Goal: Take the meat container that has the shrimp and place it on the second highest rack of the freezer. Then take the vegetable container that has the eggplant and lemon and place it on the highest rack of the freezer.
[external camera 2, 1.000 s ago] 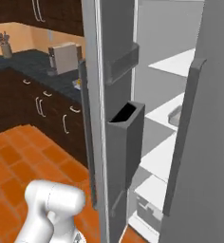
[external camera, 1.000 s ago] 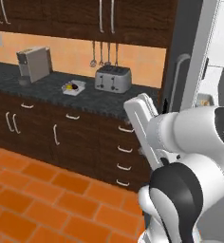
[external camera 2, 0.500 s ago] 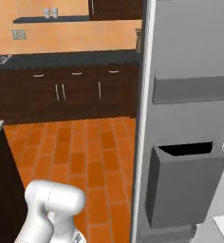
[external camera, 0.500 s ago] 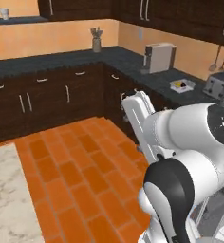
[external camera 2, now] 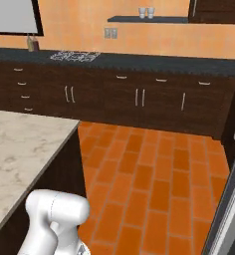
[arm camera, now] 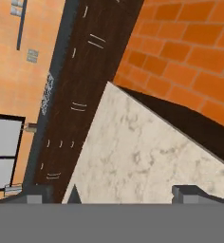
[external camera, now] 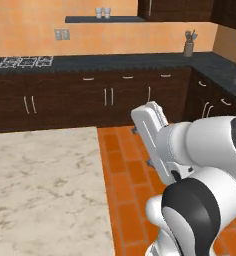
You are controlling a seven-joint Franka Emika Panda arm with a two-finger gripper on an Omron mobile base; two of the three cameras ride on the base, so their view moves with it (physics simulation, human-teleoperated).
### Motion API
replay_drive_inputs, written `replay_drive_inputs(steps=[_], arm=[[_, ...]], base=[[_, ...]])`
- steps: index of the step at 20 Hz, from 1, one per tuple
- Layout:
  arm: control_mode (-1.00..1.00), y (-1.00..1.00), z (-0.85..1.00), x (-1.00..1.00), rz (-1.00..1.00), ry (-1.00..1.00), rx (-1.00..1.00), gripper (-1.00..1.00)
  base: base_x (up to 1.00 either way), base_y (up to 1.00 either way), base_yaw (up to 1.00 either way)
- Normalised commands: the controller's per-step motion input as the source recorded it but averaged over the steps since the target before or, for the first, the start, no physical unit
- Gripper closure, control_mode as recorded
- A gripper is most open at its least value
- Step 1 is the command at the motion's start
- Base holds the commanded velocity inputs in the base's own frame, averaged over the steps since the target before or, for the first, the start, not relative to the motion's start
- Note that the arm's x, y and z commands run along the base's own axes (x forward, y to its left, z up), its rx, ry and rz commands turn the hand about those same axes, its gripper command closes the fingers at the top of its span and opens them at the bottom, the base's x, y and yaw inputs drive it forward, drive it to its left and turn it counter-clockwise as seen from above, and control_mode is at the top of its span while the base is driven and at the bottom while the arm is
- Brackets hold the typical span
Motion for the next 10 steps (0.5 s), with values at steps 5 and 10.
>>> replay_drive_inputs(steps=[5, 10], arm=[[1.0, 0.0, 0.0, 0.0, 0.0, 0.0, 0.0, -1.0], [1.0, 0.0, 0.0, 0.0, 0.0, 0.0, 0.0, -1.0]], base=[[1.0, -0.52, -0.07], [1.0, -0.08, -0.17]])
